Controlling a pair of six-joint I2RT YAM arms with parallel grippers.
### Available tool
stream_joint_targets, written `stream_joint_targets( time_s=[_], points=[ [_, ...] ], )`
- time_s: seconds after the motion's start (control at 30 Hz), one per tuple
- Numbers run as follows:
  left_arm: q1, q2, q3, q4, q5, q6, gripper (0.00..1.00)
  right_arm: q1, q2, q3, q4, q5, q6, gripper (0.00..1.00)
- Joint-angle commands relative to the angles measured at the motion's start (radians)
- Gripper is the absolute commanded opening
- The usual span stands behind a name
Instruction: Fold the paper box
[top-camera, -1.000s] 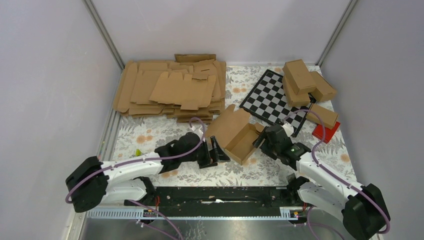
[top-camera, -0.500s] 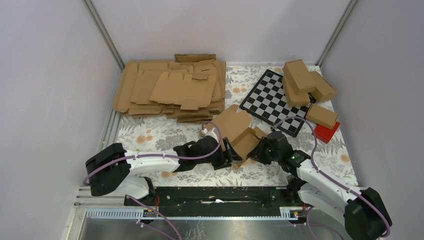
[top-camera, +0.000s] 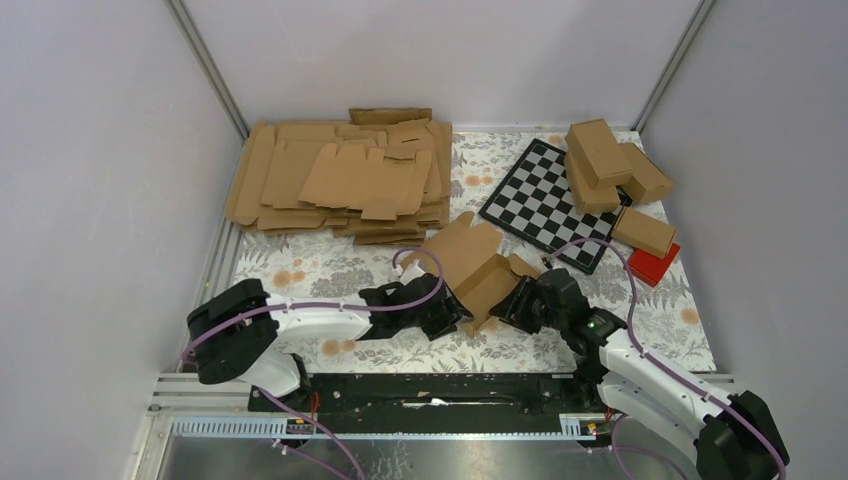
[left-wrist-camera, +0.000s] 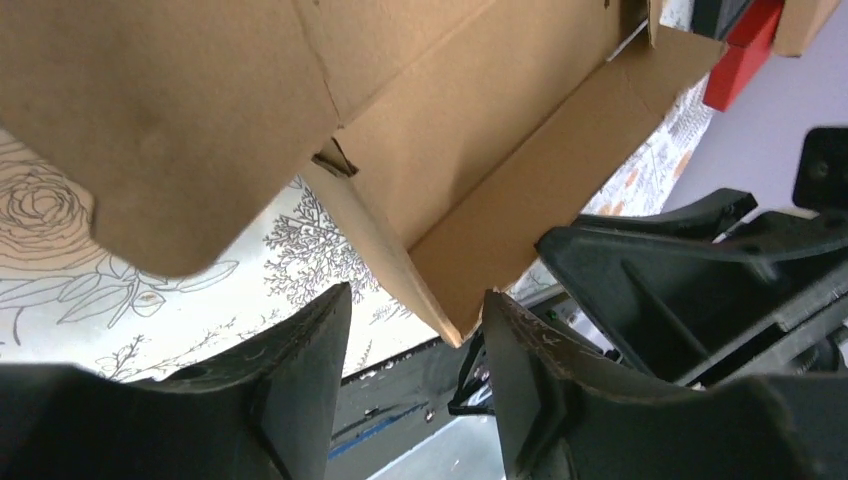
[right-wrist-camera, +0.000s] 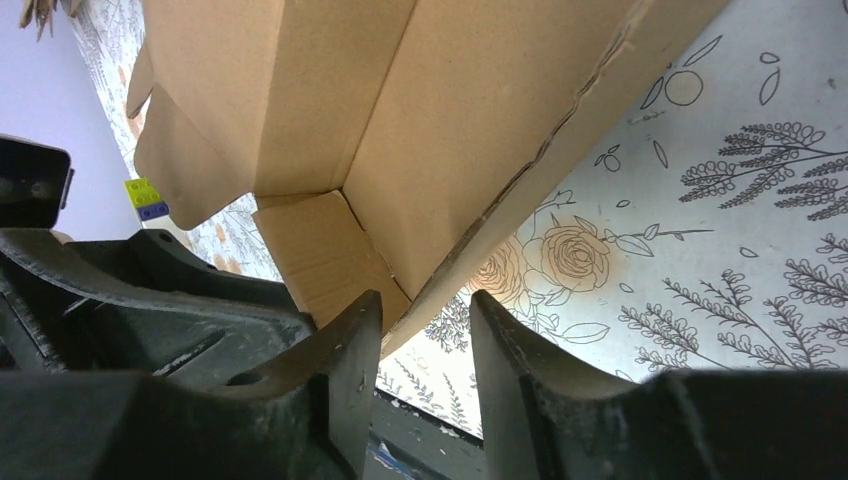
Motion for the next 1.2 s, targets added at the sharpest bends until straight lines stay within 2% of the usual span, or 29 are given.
stream_joint_targets(
  time_s=[0.0, 0.13, 0.3, 0.37, 0.4, 0.53, 0.67, 0.8, 1.03, 1.17],
  points=[
    [-0.005, 0.046, 0.071, -0.080, -0.060, -0.046, 0.44, 0.012, -0.033, -0.011, 0.032, -0.015, 0.002, 0.52],
    [-0.005, 0.069, 0.098, -0.136, -0.076, -0.013, 0.23, 0.012, -0.096, -0.001, 0.011, -0.009, -0.061, 0.72],
    [-0.005, 0.067, 0.157, -0.288, -0.095, 0.075, 0.09, 0.012, -0.194, 0.094, -0.115, -0.003, -0.158, 0.86],
    [-0.003, 0.066, 0.182, -0.360, -0.107, 0.126, 0.01, 0.012, -0.228, 0.145, -0.164, 0.006, -0.212, 0.95],
    [-0.001, 0.064, 0.191, -0.384, -0.108, 0.156, 0.00, 0.012, -0.240, 0.167, -0.185, 0.008, -0.242, 0.99],
    [0.024, 0.067, 0.228, -0.426, -0.075, 0.361, 0.00, 0.011, -0.245, 0.254, -0.241, -0.004, -0.322, 1.00],
    [0.051, 0.088, 0.312, -0.574, -0.124, 0.535, 0.00, 0.010, -0.166, 0.350, -0.317, 0.023, -0.397, 1.00],
    [0.075, 0.071, 0.335, -0.624, -0.168, 0.681, 0.00, 0.011, -0.094, 0.397, -0.388, 0.079, -0.438, 1.00],
    [0.136, 0.050, 0.318, -0.667, -0.186, 0.767, 0.00, 0.010, -0.079, 0.337, -0.388, 0.185, -0.419, 1.00],
    [0.142, 0.040, 0.307, -0.666, -0.191, 0.775, 0.00, 0.011, -0.072, 0.260, -0.329, 0.159, -0.391, 1.00]
  ],
)
